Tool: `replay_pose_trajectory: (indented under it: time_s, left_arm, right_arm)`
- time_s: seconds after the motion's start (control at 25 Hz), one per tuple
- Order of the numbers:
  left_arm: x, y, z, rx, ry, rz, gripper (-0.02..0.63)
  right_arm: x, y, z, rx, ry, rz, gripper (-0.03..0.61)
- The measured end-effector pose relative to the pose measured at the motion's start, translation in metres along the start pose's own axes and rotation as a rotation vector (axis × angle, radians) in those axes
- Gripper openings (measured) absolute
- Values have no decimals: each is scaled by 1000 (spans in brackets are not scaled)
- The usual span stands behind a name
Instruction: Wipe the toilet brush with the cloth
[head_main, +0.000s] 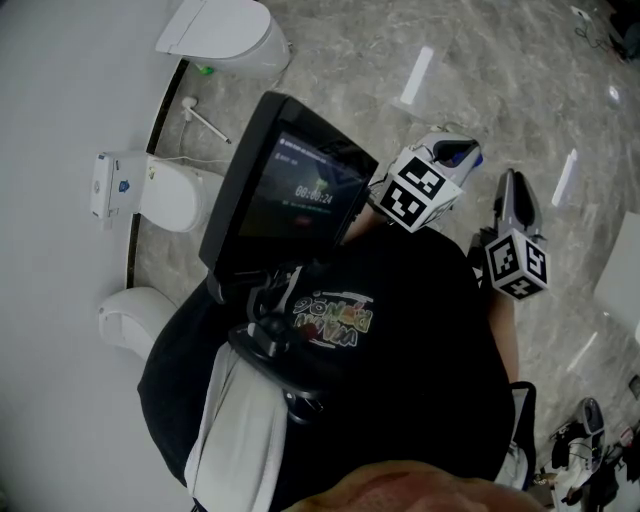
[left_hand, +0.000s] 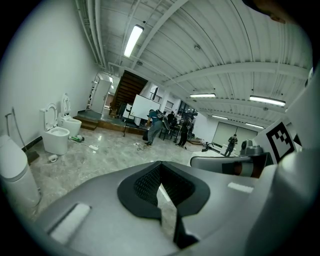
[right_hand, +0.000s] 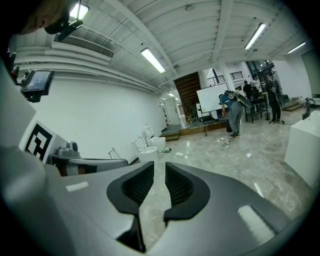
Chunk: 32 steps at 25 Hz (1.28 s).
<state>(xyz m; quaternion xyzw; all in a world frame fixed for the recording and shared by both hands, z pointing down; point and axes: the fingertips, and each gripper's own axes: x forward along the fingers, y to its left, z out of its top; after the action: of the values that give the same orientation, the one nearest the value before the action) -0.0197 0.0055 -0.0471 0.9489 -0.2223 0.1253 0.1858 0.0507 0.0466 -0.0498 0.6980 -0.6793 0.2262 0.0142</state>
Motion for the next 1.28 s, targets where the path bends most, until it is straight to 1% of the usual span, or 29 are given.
replay_pose_trajectory:
  time_s: [0.56,0.72,1.28]
  left_arm:
    - [-1,2,4,4,-15,9,8]
    - [0,1,3,-8,-11,5,8]
    - [2,-1,4,3,-16,3,8]
  right_arm:
    - [0,0,1,-1,-5,0,66]
    - [-1,0,2,-6,-6,2,60]
    - [-2,1,4,-23,-6,10,38]
